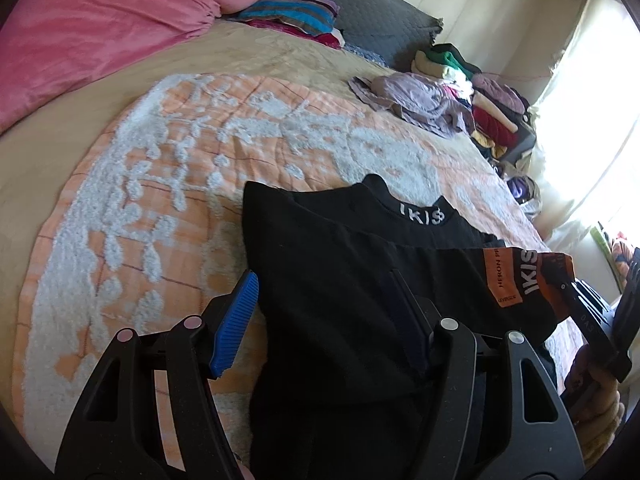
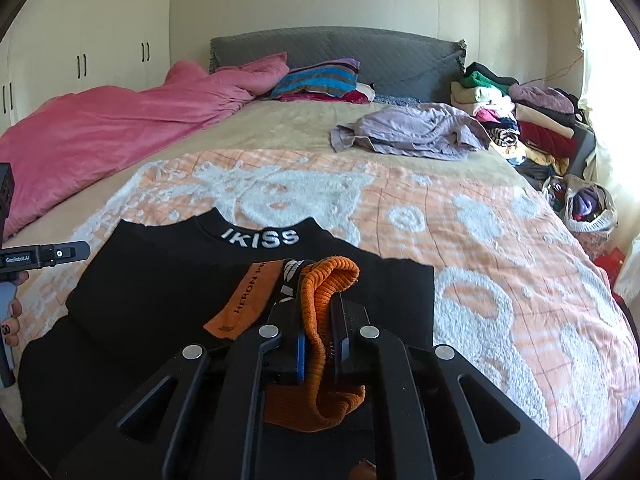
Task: Fold small clothes
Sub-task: 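Lay the cuff on the shirt body with the right tool and open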
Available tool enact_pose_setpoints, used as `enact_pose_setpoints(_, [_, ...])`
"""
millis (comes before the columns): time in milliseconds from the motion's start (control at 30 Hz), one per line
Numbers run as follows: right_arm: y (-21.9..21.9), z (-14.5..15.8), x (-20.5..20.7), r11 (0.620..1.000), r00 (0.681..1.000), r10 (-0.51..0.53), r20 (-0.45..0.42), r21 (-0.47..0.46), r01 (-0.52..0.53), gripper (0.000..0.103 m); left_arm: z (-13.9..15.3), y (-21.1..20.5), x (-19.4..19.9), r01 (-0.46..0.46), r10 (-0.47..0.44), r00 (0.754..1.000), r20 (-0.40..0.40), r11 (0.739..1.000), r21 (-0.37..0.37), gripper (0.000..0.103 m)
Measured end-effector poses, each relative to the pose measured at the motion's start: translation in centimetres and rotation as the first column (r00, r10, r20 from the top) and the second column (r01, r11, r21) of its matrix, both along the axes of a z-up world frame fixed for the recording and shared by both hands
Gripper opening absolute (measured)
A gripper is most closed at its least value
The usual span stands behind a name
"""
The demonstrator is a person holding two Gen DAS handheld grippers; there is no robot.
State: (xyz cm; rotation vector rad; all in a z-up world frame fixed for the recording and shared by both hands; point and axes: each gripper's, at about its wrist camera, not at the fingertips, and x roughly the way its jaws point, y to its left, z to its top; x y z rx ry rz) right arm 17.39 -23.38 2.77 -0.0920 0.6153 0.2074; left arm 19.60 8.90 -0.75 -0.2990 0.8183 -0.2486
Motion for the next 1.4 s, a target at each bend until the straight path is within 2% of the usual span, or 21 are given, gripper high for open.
enact_pose_setpoints(300, [-0.9, -0.9, 0.0, 0.999, 0.999, -0.037, -0.024, -0.003, 0.037, 0.010, -0.5, -1.2, -0.2, -0.001, 0.001, 1.000, 0.000, 1.000, 0.026, 0.057])
enact_pose_setpoints(333, [-1.1, -1.0, 0.0, 0.999, 0.999, -0.048, -0.023, -0.008, 0.048, 0.010, -0.5, -1.3, -0.2, 0.003, -0.003, 1.000, 0.001, 1.000, 0.027, 0.057])
enact_pose_setpoints(400, [-1.3, -1.0, 0.0, 0.997, 0.997, -0.075, -0.027, -0.017, 0.074, 0.017, -0.4, -1.6, -0.3, 0.006, -0.006, 1.000, 0.004, 0.999, 0.034, 0.057])
enact_pose_setpoints(667, [-3.4, -0.3, -0.3, 0.986, 0.986, -0.167, -0.005, 0.007, 0.167, 0.018, -0.5, -2.6, -0.5, 0.018, -0.018, 1.000, 0.011, 0.998, 0.054, 0.056])
enact_pose_setpoints(767, [-3.5, -0.3, -0.6, 0.987, 0.987, -0.160, -0.015, 0.025, 0.160, 0.020, -0.4, -2.9, -0.6, 0.028, -0.028, 1.000, 0.010, 0.998, 0.051, 0.053])
enact_pose_setpoints(967, [-0.9, -0.9, -1.0, 0.998, 0.996, -0.061, -0.061, 0.015, 0.062, 0.033, -0.4, -4.4, -1.0, 0.070, -0.071, 0.997, 0.009, 0.995, 0.072, 0.053])
enact_pose_setpoints(1133, [1.8, -1.8, -1.1, 1.000, 0.994, 0.014, -0.107, 0.004, -0.013, 0.044, -1.4, -5.5, -0.9, 0.119, -0.116, 0.993, -0.039, 0.989, 0.089, 0.053])
enact_pose_setpoints(1233, [2.9, -2.4, -0.9, 0.999, 0.990, 0.043, -0.136, 0.010, -0.042, 0.047, -2.2, -5.7, -0.6, 0.138, -0.129, 0.988, -0.080, 0.985, 0.108, 0.053])
enact_pose_setpoints(1300, [3.1, -3.0, -0.7, 0.999, 0.985, 0.048, -0.168, 0.017, -0.046, 0.049, -3.0, -5.6, -0.5, 0.140, -0.129, 0.985, -0.111, 0.985, 0.102, 0.053])
enact_pose_setpoints(1400, [2.9, -4.3, -0.1, 1.000, 0.975, 0.011, -0.224, -0.002, -0.011, 0.049, -3.0, -5.5, -0.7, 0.145, -0.133, 0.985, -0.112, 0.984, 0.107, 0.053])
